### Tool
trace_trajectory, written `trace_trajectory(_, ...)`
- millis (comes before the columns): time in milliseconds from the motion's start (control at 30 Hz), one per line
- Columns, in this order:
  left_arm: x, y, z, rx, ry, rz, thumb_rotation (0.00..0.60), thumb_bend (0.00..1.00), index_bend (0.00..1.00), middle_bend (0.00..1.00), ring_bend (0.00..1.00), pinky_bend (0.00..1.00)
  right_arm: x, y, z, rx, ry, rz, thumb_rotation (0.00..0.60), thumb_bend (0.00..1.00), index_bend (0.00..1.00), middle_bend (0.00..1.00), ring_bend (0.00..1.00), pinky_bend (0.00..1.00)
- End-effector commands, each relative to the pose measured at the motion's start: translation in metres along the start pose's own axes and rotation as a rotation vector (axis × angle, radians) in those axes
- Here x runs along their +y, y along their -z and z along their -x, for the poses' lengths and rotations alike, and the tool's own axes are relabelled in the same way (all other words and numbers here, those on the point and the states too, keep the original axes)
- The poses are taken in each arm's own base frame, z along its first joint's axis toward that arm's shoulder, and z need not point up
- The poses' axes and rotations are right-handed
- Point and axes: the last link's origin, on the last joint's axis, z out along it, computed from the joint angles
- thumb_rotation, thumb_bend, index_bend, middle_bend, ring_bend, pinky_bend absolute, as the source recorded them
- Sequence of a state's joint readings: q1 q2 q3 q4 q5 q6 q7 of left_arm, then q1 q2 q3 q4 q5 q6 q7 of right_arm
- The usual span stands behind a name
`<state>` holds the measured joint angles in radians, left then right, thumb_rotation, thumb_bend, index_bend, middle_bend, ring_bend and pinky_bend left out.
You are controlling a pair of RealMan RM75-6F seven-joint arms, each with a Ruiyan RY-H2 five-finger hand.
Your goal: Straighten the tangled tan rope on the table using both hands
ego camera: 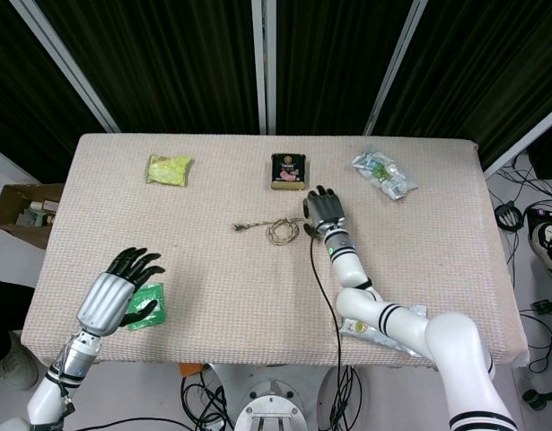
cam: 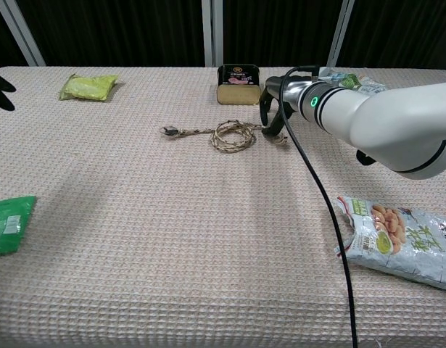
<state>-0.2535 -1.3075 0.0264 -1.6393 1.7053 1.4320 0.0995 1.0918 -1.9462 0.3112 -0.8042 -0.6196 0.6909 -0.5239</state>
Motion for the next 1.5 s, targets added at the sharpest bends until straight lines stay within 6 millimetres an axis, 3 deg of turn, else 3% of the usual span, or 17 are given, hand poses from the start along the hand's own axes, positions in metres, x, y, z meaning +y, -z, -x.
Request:
trace_trajectory(33, 0.0, 0.001, 0.0, 0.0, 0.001, -0.002, 0.6, 0.27, 0.3, 0.18, 0.12, 0.13, -0.001, 0.0, 0.002, -0.003, 0.004, 0.001, 0.6, 0.31, 0.54, 0.26, 0.07, 0.2)
trace_trajectory(367, -0.004, 0.002, 0.0, 0.003, -0.004, -0.01, 0.6, 0.27, 0.31, 0.18, 0.12, 0.13, 0.0, -0.001, 0.002, 0.009, 0.006, 0.007, 0.6, 0.4, 0.61, 0.28, 0.08, 0.2)
trace_trajectory(533, -0.007, -0.014, -0.001, -0.006, 0.027, -0.01, 0.6, 0.27, 0.31, 0.18, 0.12, 0.13, 0.01, 0.006, -0.009, 0.051, 0.03, -0.004, 0.6, 0.43, 0.62, 0.29, 0.08, 0.2)
trace_trajectory(700, 0.001, -0.061, -0.004, -0.009, 0.064, 0.033, 0.6, 0.27, 0.33, 0.18, 0.12, 0.13, 0.036, 0.024, -0.032, 0.117, 0.09, 0.008, 0.6, 0.45, 0.62, 0.29, 0.08, 0.2)
trace_trajectory(800, 0.014, -0.1, 0.0, -0.031, 0.078, 0.067, 0.6, 0.27, 0.34, 0.18, 0.13, 0.13, 0.053, 0.038, -0.045, 0.141, 0.137, 0.027, 0.6, 0.46, 0.62, 0.29, 0.08, 0.2)
trace_trajectory(933, 0.039, -0.159, 0.013, -0.08, 0.105, 0.088, 0.6, 0.27, 0.34, 0.18, 0.13, 0.13, 0.074, 0.056, -0.057, 0.154, 0.209, 0.069, 0.6, 0.46, 0.62, 0.28, 0.08, 0.2)
trace_trajectory(1067, 0.059, -0.206, 0.036, -0.142, 0.11, 0.062, 0.6, 0.27, 0.34, 0.18, 0.13, 0.13, 0.091, 0.067, -0.062, 0.154, 0.221, 0.114, 0.6, 0.46, 0.62, 0.28, 0.08, 0.19)
trace_trajectory(1267, 0.077, -0.245, 0.079, -0.23, 0.13, -0.016, 0.6, 0.28, 0.34, 0.18, 0.13, 0.13, 0.111, 0.071, -0.058, 0.134, 0.233, 0.166, 0.6, 0.47, 0.63, 0.28, 0.08, 0.19)
trace_trajectory(1500, 0.101, -0.268, 0.108, -0.242, 0.177, -0.072, 0.6, 0.34, 0.4, 0.18, 0.12, 0.13, 0.121, 0.068, -0.056, 0.125, 0.224, 0.194, 0.6, 0.48, 0.63, 0.28, 0.08, 0.19)
